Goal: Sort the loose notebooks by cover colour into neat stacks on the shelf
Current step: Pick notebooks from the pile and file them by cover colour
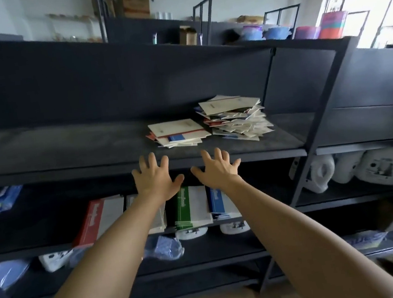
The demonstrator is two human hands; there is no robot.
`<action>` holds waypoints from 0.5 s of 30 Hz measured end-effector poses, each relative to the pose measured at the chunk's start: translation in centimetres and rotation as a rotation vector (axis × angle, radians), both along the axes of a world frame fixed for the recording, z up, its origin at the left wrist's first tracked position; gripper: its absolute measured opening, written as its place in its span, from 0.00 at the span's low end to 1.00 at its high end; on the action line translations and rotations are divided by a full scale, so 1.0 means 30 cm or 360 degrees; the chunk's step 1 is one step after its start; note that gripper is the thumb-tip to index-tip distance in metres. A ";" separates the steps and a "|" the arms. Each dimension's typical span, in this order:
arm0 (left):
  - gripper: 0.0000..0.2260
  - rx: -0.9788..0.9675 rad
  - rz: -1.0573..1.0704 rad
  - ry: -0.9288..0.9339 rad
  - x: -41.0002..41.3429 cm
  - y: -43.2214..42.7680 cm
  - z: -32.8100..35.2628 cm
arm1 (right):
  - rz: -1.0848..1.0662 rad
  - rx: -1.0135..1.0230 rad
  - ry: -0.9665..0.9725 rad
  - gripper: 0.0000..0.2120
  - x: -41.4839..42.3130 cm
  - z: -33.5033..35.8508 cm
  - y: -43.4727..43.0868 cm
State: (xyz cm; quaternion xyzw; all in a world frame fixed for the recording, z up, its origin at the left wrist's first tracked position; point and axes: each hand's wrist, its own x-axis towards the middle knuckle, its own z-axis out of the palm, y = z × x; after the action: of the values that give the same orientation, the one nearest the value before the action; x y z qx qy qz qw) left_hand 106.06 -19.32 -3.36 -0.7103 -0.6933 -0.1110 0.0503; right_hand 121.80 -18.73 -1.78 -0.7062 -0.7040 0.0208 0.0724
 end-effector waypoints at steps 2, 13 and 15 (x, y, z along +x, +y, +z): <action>0.32 0.0080 -0.0050 -0.0019 -0.014 0.088 0.024 | -0.0047 0.0019 0.0002 0.31 -0.029 0.015 0.085; 0.31 0.0076 -0.0210 0.0060 -0.182 0.512 0.079 | -0.0057 0.0001 -0.0012 0.29 -0.230 0.076 0.489; 0.30 0.0027 -0.0190 0.0059 -0.205 0.561 0.058 | -0.0057 -0.0058 -0.0024 0.29 -0.235 0.066 0.538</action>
State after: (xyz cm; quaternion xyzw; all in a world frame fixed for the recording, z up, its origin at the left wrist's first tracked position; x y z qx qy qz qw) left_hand 99.91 -2.50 -1.62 -0.7519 -0.6476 -0.1064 0.0625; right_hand 114.77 -2.61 0.19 -0.7200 -0.6913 0.0270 0.0547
